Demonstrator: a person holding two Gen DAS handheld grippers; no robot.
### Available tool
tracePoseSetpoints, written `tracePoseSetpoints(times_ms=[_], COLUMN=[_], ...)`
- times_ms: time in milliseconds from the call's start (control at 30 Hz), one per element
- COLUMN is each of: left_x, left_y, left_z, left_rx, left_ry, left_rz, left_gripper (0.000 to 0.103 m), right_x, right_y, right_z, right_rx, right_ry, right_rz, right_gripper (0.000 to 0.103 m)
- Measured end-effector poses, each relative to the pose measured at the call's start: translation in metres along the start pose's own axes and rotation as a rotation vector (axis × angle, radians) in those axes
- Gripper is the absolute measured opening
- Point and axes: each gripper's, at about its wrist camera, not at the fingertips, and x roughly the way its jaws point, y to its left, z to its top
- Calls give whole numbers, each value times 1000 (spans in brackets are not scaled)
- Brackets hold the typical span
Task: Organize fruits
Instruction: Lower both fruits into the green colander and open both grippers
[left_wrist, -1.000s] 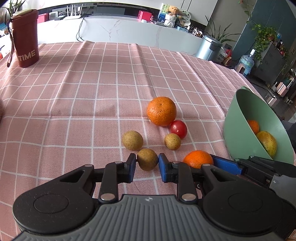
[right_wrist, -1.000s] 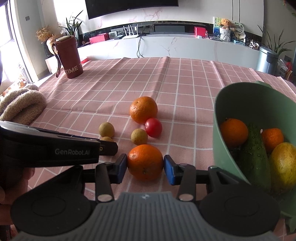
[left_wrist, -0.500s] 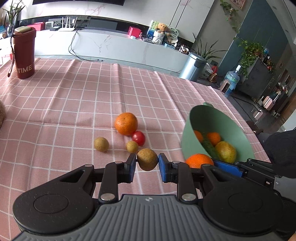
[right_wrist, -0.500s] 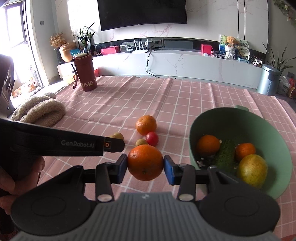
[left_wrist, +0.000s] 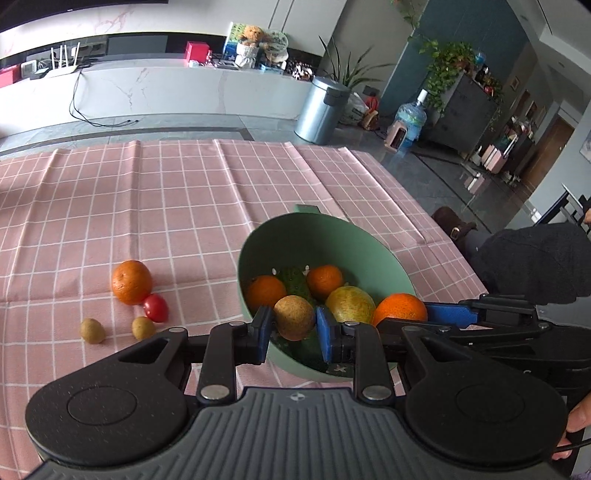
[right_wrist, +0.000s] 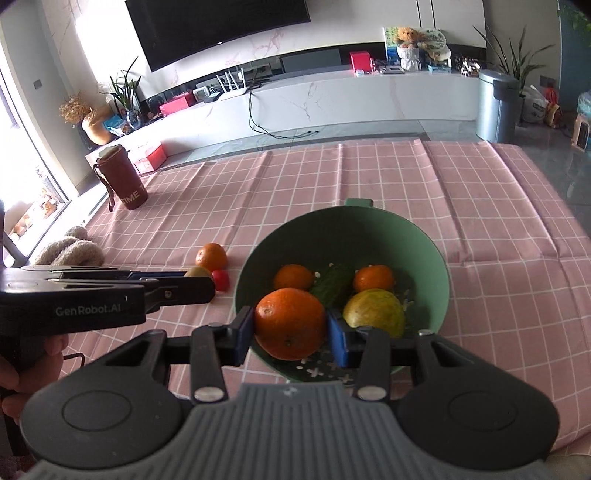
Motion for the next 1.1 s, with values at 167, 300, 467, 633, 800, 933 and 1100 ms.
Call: tracePoseSetpoints(times_ms=[167, 300, 467, 633, 800, 933, 1100], left_x=[35, 53, 68, 80, 84, 84, 78], left_y=[-10, -17, -18, -20, -21, -18, -14], left_z=[14, 18, 19, 19, 20, 21, 21], left_rx=[42, 95, 122, 159, 197, 196, 182], left_ry=[128, 194, 252, 280, 294, 301, 274], left_rz=[18, 52, 64, 92, 101, 99, 105], left_gripper=[29, 29, 29, 29, 30, 35, 45], right_x=[16, 32, 53, 66, 76, 78, 75], right_y=[-22, -35, -35, -36, -34, -31, -32], right_z=[8, 10, 8, 6, 5, 5, 4], right_rx=[13, 74, 59, 46, 15, -14, -19], right_ry=[113, 186, 254, 298, 328, 330, 318], right_rz=[15, 63, 74, 79, 70, 59, 47], right_gripper=[39, 39, 39, 39, 40, 41, 42])
